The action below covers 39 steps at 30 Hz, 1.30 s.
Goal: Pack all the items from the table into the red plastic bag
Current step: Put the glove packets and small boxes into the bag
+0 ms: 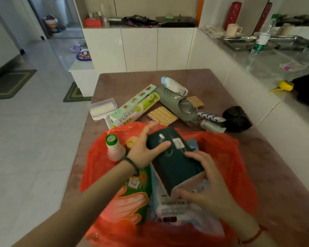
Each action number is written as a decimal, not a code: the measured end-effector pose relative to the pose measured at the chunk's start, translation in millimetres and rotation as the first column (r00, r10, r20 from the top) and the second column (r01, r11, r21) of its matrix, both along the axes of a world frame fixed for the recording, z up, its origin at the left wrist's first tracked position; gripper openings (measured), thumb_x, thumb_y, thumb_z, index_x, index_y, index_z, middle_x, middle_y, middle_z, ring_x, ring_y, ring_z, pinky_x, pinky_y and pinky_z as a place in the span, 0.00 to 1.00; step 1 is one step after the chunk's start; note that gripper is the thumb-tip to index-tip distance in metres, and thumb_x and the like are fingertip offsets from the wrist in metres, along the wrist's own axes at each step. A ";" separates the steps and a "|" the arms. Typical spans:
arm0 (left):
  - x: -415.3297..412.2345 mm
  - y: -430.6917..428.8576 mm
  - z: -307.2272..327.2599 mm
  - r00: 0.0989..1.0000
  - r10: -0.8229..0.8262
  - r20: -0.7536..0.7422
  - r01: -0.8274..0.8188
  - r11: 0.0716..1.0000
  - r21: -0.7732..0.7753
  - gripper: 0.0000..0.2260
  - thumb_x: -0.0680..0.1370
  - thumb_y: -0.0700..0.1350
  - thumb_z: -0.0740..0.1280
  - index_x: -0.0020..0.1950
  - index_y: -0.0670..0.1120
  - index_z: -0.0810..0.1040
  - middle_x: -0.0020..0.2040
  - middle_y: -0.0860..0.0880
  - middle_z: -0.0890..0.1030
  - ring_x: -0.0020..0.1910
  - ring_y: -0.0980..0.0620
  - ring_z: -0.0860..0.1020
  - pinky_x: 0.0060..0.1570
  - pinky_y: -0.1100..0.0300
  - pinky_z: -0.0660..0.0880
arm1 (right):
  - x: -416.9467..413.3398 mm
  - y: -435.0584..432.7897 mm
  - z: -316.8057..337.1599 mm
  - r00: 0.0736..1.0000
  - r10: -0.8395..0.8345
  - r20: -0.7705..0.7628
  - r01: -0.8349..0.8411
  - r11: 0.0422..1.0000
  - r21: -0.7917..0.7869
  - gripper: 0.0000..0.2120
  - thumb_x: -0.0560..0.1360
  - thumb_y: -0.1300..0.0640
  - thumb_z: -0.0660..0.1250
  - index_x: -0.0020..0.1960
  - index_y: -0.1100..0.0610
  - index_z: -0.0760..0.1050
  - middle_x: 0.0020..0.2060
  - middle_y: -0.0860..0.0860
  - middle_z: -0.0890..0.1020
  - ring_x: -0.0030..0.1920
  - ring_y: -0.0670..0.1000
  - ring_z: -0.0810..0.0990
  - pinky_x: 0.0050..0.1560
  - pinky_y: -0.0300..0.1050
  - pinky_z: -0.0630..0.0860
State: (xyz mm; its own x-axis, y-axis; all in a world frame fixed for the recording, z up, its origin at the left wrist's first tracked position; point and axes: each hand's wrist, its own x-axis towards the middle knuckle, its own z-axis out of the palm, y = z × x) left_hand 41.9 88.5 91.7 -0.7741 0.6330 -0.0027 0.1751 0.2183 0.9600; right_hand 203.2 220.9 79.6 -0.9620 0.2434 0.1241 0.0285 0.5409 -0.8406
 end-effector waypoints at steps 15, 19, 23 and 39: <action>46.2 14.0 -39.5 0.938 0.104 0.331 -0.072 0.992 -0.106 0.47 0.64 0.50 0.75 0.72 0.61 0.46 0.73 0.47 0.59 0.68 0.46 0.66 0.67 0.45 0.68 | -38.4 104.9 -5.5 0.737 -0.585 0.340 0.404 0.784 0.472 0.26 0.71 0.56 0.67 0.68 0.57 0.66 0.61 0.60 0.76 0.61 0.62 0.74 0.57 0.53 0.73; 45.2 23.0 -37.5 0.956 0.020 0.293 0.016 0.993 -0.121 0.34 0.66 0.48 0.75 0.60 0.69 0.56 0.72 0.48 0.57 0.68 0.46 0.66 0.65 0.45 0.70 | -50.2 109.2 2.8 0.808 -0.576 0.125 0.522 0.799 0.299 0.05 0.72 0.62 0.65 0.42 0.61 0.79 0.39 0.59 0.82 0.43 0.58 0.80 0.43 0.46 0.74; 42.1 23.4 -37.9 0.951 0.000 0.309 0.033 0.995 -0.099 0.31 0.68 0.46 0.73 0.52 0.74 0.59 0.72 0.48 0.59 0.66 0.45 0.68 0.62 0.45 0.73 | -55.4 101.0 13.6 0.783 -0.621 0.020 0.621 0.784 0.018 0.07 0.73 0.62 0.66 0.45 0.66 0.80 0.42 0.63 0.82 0.42 0.56 0.78 0.45 0.46 0.72; -84.2 47.6 -2.5 0.837 -0.362 -0.411 -0.094 0.644 -0.759 0.32 0.72 0.56 0.65 0.73 0.55 0.55 0.71 0.51 0.67 0.72 0.50 0.62 0.72 0.51 0.58 | -89.3 178.4 60.6 0.894 -0.390 0.221 0.403 0.915 -0.016 0.09 0.72 0.60 0.70 0.51 0.59 0.75 0.42 0.54 0.78 0.43 0.53 0.76 0.40 0.40 0.71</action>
State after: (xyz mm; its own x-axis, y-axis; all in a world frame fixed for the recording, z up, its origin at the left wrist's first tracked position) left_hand -42.3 136.1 89.2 -0.7091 0.6857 -0.1642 0.6434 0.7245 0.2470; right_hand 113.9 399.2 140.2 -0.7864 0.6103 -0.0952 0.4079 0.3974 -0.8220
